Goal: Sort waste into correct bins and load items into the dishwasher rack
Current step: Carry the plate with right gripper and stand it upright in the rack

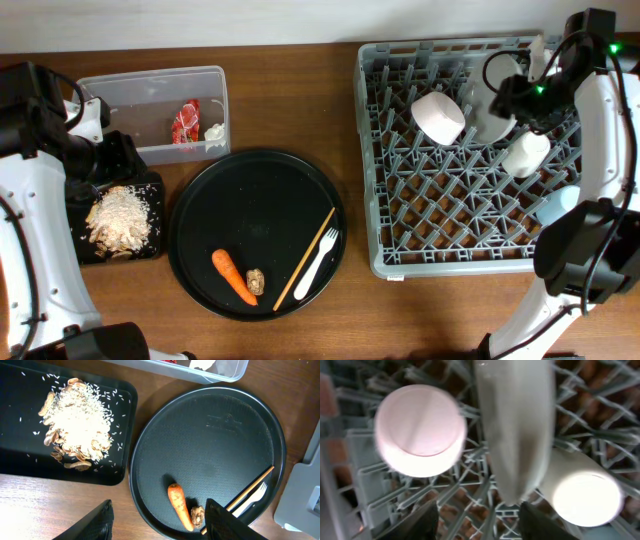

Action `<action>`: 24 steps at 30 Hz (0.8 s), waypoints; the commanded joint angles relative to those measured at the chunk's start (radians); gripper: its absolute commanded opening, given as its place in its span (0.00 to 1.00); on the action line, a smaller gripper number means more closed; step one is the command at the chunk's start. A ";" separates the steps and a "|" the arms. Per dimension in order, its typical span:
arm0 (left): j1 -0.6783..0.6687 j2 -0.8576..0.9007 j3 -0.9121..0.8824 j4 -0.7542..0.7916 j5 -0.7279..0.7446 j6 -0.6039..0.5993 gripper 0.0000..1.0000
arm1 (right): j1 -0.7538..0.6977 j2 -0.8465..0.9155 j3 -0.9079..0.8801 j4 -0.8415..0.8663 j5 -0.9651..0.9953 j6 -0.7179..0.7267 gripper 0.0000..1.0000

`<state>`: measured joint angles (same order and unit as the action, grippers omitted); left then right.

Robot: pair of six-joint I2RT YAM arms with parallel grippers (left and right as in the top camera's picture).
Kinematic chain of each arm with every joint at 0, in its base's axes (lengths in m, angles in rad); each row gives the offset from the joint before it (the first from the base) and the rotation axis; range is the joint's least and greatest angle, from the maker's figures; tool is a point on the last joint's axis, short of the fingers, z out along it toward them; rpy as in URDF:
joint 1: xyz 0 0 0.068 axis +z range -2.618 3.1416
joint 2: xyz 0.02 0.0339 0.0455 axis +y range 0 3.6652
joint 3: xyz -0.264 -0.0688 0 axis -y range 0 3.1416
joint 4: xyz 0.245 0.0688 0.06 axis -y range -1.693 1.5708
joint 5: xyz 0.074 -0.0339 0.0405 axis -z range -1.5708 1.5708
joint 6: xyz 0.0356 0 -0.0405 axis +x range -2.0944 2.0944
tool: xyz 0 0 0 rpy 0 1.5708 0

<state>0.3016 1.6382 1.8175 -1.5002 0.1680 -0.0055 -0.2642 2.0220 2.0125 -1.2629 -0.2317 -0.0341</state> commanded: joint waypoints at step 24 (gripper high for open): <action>0.003 0.000 0.003 0.003 0.011 -0.010 0.58 | -0.011 0.113 0.117 0.130 0.114 0.013 0.50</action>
<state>0.3016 1.6382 1.8175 -1.4994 0.1680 -0.0055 -0.2699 2.1155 2.1216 -1.1358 0.1139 0.1387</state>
